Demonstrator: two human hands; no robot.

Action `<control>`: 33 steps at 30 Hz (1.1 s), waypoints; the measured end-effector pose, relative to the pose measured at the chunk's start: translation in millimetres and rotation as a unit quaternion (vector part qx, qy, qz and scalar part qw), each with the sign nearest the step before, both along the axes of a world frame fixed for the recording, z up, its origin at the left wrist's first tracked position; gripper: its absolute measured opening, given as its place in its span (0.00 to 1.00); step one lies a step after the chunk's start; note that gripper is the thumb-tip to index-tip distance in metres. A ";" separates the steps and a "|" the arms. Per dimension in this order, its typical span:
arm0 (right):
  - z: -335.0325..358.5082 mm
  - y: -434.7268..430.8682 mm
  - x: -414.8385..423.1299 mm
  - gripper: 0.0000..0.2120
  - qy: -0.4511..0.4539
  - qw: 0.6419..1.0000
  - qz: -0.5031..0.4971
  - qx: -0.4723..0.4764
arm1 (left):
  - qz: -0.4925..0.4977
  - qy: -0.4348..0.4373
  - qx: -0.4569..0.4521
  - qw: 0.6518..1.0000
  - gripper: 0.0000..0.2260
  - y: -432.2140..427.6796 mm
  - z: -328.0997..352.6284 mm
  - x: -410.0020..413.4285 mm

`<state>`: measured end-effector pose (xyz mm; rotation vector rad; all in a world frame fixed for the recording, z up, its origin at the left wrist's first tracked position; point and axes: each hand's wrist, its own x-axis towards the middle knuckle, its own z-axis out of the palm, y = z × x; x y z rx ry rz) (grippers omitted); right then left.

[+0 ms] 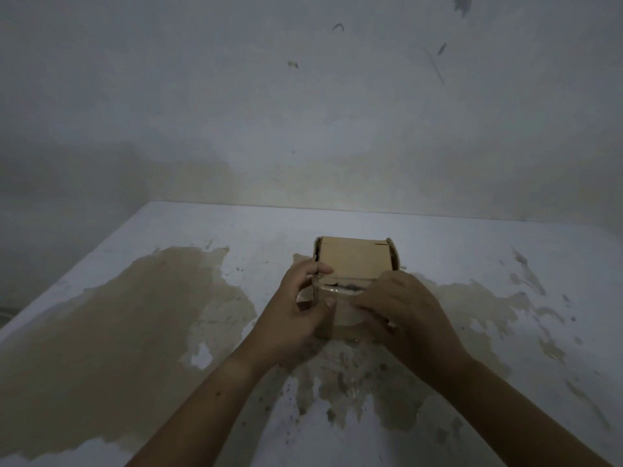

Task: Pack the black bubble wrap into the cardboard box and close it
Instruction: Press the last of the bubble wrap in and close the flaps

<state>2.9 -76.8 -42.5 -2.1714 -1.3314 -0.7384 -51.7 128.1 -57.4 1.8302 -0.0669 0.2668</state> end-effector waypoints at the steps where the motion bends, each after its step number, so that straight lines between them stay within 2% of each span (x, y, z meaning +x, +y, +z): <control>1: -2.3 -0.4 -0.8 0.06 -0.018 1.000 0.002 -0.007 | 0.002 -0.002 0.000 1.000 0.18 0.1 -0.4 0.1; 5: -13.5 -3.8 -4.1 0.05 -0.080 0.997 0.005 -0.010 | 0.003 0.005 -0.004 1.000 0.18 0.0 -0.4 0.1; 13: -26.8 -7.3 -7.0 0.08 -0.105 0.993 -0.056 0.007 | 0.006 0.011 0.000 1.000 0.15 -2.5 5.0 -1.5; 18: -35.0 -4.6 -10.6 0.13 -0.087 0.994 -0.065 -0.009 | 0.005 -0.007 0.016 1.000 0.23 -5.3 0.7 0.0; 22: -31.7 -6.5 -8.5 0.13 -0.084 0.994 -0.072 -0.019 | 0.017 -0.026 0.019 0.999 0.23 -6.4 -4.9 1.6; 25: -27.8 -8.0 -13.8 0.12 -0.031 0.996 -0.074 0.023 | 0.026 -0.033 0.020 0.999 0.23 -7.2 -7.4 2.9; 29: -19.4 -5.7 -20.7 0.09 0.079 0.972 -0.168 0.144 | 0.023 -0.025 0.003 0.999 0.23 -8.3 -6.3 2.8; 33: -23.3 2.3 -19.5 0.09 0.118 0.958 -0.215 0.148 | 0.021 -0.027 0.001 0.999 0.24 -8.2 -6.9 3.5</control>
